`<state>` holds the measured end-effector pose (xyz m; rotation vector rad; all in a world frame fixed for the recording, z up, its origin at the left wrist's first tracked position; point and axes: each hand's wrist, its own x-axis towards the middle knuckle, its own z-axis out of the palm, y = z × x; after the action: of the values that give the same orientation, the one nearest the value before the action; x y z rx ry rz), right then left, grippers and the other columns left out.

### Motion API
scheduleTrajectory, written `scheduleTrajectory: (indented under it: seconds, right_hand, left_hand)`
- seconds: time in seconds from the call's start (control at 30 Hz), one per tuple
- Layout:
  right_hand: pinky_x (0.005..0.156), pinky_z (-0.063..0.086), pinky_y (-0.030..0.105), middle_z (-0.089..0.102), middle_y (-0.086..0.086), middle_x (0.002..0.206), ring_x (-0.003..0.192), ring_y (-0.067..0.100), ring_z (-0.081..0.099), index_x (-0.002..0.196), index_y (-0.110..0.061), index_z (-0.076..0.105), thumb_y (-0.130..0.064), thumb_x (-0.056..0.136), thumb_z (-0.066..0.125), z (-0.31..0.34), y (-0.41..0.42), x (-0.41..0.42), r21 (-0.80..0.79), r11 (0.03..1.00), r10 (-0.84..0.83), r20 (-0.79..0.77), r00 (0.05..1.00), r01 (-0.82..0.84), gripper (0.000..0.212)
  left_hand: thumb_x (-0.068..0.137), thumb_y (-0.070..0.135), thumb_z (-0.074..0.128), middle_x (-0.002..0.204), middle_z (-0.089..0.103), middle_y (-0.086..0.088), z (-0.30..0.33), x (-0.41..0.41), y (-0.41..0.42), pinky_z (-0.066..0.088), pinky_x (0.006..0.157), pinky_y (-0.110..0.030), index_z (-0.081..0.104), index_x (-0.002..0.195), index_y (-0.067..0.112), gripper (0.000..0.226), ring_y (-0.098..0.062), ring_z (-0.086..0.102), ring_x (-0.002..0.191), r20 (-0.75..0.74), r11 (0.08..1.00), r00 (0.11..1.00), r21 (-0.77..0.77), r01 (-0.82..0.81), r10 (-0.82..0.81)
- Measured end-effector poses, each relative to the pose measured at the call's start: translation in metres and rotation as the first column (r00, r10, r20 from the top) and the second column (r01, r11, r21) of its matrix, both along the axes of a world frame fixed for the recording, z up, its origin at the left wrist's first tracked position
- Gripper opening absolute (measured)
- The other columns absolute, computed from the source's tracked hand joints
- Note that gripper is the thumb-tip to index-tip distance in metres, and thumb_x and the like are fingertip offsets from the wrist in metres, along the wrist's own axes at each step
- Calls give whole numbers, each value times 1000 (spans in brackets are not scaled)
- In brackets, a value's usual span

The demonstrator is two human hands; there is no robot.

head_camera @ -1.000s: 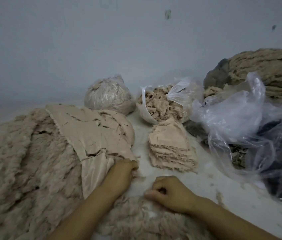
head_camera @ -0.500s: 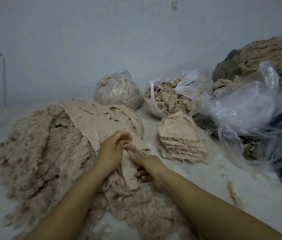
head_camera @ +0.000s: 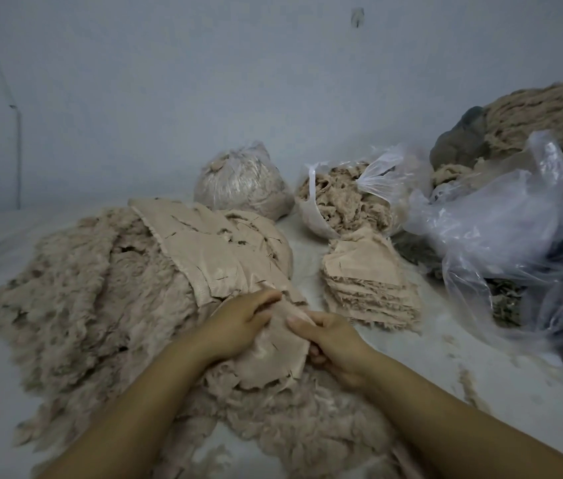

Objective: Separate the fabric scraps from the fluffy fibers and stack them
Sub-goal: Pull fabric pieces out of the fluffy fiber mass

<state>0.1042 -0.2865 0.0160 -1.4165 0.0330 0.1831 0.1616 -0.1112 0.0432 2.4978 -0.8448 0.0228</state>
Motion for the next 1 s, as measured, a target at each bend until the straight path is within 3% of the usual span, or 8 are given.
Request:
scheduleTrajectory:
  seconds: [0.13, 0.23, 0.33, 0.43, 0.57, 0.7, 0.8, 1.0]
  right_hand:
    - [35, 24, 17, 43, -7, 43, 34, 5, 30, 84, -10, 56, -19, 91, 62, -3, -27, -9, -75, 994, -74, 9, 997, 74, 13]
    - [41, 34, 20, 53, -4, 53, 43, 8, 43, 87, -9, 61, -19, 86, 69, -6, -44, -16, -106, 985, -132, 26, 991, 134, 13]
    - [60, 49, 28, 68, 7, 79, 68, 17, 62, 92, -7, 64, -15, 82, 72, -7, -49, -19, -54, 992, -112, 38, 993, 114, 15]
    - [66, 52, 27, 72, 11, 91, 78, 19, 66, 102, -5, 67, -24, 74, 75, -5, -47, -23, -8, 999, -37, 71, 997, 38, 35]
    - [66, 54, 26, 73, 15, 92, 78, 20, 68, 102, -1, 70, -22, 72, 70, -8, -50, -27, 185, 981, -77, 88, 993, 60, 36]
    - [67, 55, 27, 73, 18, 91, 78, 22, 70, 95, 1, 72, -16, 74, 68, -10, -57, -26, 338, 939, -103, 110, 989, 61, 28]
    - [68, 57, 29, 73, 16, 85, 76, 23, 71, 83, -4, 76, -12, 73, 69, -9, -61, -25, 431, 901, -126, 148, 981, 51, 15]
    - [71, 57, 33, 72, 20, 94, 83, 27, 71, 88, -5, 75, -12, 74, 72, -15, -64, -23, 358, 921, -203, 103, 974, 154, 17]
  left_hand:
    - [103, 27, 34, 133, 52, -7, -10, 3, 2, 25, 107, -23, 53, 128, 7, 36, -17, 41, 127, 105, 949, 993, 314, 26, -62]
    - [100, 24, 43, 96, 63, -3, -5, -4, -10, 36, 78, -26, 61, 94, 9, 25, -15, 53, 89, 171, 998, 985, 44, -44, 36]
    - [98, 21, 47, 98, 64, 1, 3, -12, -32, 35, 77, -21, 66, 103, 12, 22, -13, 55, 90, 330, 984, 941, -177, -21, 79]
    - [97, 35, 36, 112, 64, 0, 4, -20, -57, 37, 90, -27, 62, 112, 15, 36, -14, 55, 104, 161, 990, 984, -106, 94, -76]
    - [103, 32, 28, 113, 64, -7, -10, -8, -49, 38, 83, -29, 62, 98, 15, 38, -23, 56, 105, 22, 977, 1000, 213, -20, 15]
    - [101, 29, 38, 94, 63, -4, -17, 6, -39, 29, 66, -25, 54, 80, 22, 28, -18, 54, 87, -31, 984, 988, 96, -147, 151]
    - [99, 24, 45, 95, 66, -7, -23, 11, -43, 38, 73, -25, 68, 90, 8, 29, -23, 59, 93, 4, 970, 981, 148, -192, 194]
    - [95, 35, 51, 73, 65, 14, -3, -22, -65, 44, 70, -16, 67, 74, 30, 27, -4, 59, 74, -221, 887, 970, -461, -11, -103]
